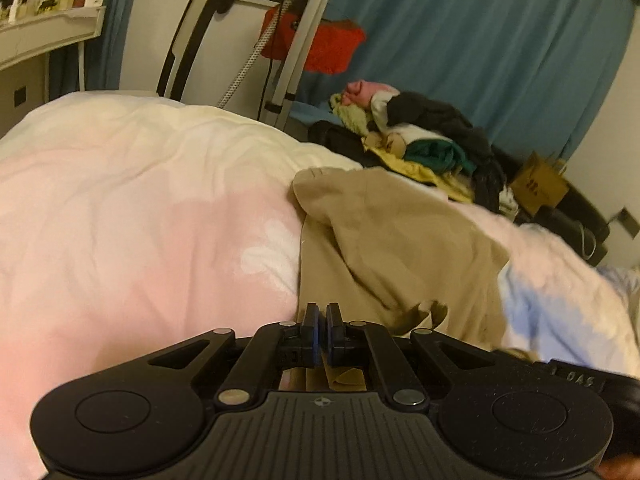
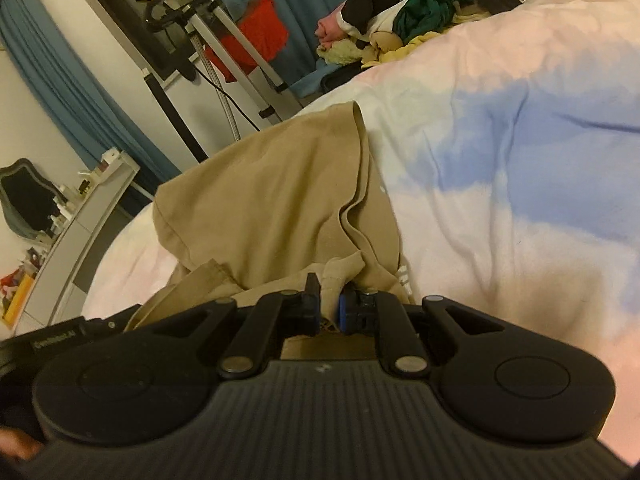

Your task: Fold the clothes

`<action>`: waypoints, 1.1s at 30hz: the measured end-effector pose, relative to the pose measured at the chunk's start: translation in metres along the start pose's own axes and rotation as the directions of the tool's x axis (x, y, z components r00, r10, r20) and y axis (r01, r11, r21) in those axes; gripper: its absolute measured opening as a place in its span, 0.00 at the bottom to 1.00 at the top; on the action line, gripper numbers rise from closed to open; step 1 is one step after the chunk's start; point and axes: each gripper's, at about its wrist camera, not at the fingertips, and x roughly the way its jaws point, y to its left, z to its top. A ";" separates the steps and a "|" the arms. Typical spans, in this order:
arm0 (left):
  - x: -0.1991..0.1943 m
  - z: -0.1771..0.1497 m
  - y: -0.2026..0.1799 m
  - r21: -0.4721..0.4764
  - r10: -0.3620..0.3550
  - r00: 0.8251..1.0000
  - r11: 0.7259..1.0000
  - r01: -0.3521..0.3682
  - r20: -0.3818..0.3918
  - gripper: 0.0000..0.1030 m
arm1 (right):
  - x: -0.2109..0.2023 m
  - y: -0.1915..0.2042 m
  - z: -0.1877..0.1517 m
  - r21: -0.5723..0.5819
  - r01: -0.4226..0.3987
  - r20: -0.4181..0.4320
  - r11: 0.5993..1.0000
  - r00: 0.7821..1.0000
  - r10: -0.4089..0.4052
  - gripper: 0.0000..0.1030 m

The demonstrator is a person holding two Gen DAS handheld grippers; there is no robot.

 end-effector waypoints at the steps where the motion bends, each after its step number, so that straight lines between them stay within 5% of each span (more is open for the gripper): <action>1: -0.003 -0.001 -0.001 0.010 0.002 1.000 1.000 -0.002 0.002 0.10 | -0.001 0.001 -0.001 -0.007 0.002 0.002 1.000 1.000 -0.002 0.12; 5: -0.034 -0.005 -0.008 0.069 0.023 0.999 0.997 -0.025 0.022 0.46 | -0.017 0.011 -0.001 -0.030 0.018 0.019 0.999 1.000 -0.017 0.16; 7: -0.060 -0.012 -0.014 0.106 0.027 0.998 0.994 -0.033 0.055 0.52 | -0.033 0.019 -0.004 -0.057 0.034 0.041 0.998 0.999 -0.032 0.26; 9: -0.088 -0.020 -0.020 0.135 0.025 0.995 0.990 -0.037 0.092 0.65 | -0.053 0.028 -0.009 -0.083 0.045 0.072 0.996 0.997 -0.039 0.59; 11: -0.117 -0.029 -0.025 0.141 0.020 0.992 0.989 -0.038 0.126 0.74 | -0.078 0.038 -0.014 -0.107 0.047 0.111 0.993 0.993 -0.035 0.72; 18: -0.200 -0.065 -0.045 0.194 -0.003 0.981 0.980 -0.036 0.196 0.94 | -0.162 0.074 -0.035 -0.193 0.045 0.211 0.980 0.977 -0.004 0.71; 26: -0.246 -0.108 -0.043 0.209 -0.019 0.977 0.978 -0.027 0.212 1.00 | -0.208 0.082 -0.079 -0.244 0.035 0.243 0.969 0.970 0.027 0.81; 29: -0.241 -0.117 -0.032 0.162 -0.031 0.988 0.987 0.006 0.154 1.00 | -0.206 0.069 -0.088 -0.162 -0.003 0.195 0.987 0.980 0.035 0.80; 33: -0.224 -0.119 -0.020 0.064 -0.060 0.995 0.996 0.056 0.074 1.00 | -0.182 0.033 -0.091 0.117 -0.127 0.073 0.985 0.990 0.119 0.81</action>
